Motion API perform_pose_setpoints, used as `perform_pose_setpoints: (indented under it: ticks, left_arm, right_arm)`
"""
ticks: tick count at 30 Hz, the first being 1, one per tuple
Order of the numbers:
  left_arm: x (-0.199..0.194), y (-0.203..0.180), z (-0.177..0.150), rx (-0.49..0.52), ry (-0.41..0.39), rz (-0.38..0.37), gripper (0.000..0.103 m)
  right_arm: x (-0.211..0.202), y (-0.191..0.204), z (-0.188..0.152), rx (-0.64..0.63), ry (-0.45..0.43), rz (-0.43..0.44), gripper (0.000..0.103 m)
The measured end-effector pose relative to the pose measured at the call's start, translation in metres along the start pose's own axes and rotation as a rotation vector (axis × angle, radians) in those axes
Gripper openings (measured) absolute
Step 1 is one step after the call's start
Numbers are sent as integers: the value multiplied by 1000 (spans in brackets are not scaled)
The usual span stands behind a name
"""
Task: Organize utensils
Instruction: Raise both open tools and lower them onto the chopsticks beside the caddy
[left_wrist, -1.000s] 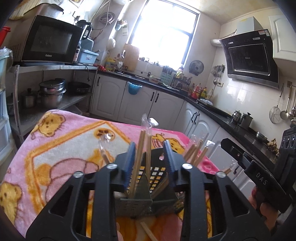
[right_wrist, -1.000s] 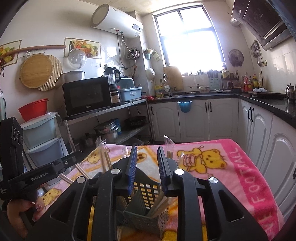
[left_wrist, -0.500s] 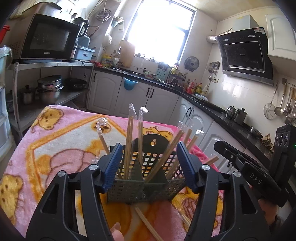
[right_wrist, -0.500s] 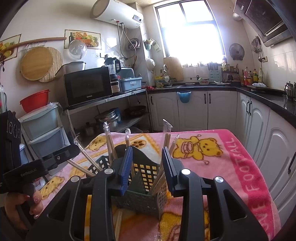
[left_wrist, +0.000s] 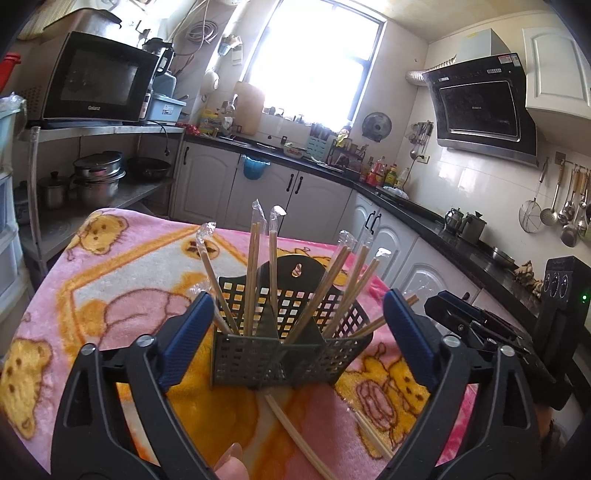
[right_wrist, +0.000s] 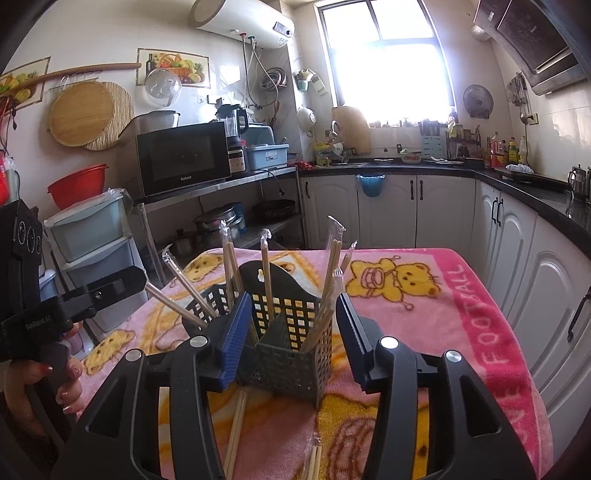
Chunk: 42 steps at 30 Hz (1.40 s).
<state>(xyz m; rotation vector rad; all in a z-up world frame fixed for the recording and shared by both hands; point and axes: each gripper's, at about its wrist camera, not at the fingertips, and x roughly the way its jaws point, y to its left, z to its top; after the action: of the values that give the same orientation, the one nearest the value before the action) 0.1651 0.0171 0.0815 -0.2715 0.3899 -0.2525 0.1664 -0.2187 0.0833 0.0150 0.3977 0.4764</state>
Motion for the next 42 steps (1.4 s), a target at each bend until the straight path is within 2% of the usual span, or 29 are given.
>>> perform_pose_setpoints:
  ticks: [5,23,35,42]
  left_arm:
    - [-5,-1,-6,-4,5,1,92]
    - [-10,-3,-26,-2,54,18,92]
    - [0,0,-46,-16,127,25,92]
    - [16,4,-62,-29,196,29,92]
  right_arm:
    - [-6,1,-3,-3,4,-2,47]
    - [-14,1,-30,-15,76,-8,50]
    - [-3,-3,-52,-22,171,-11,50]
    - [6,-5,-67,-33,239,-2,50]
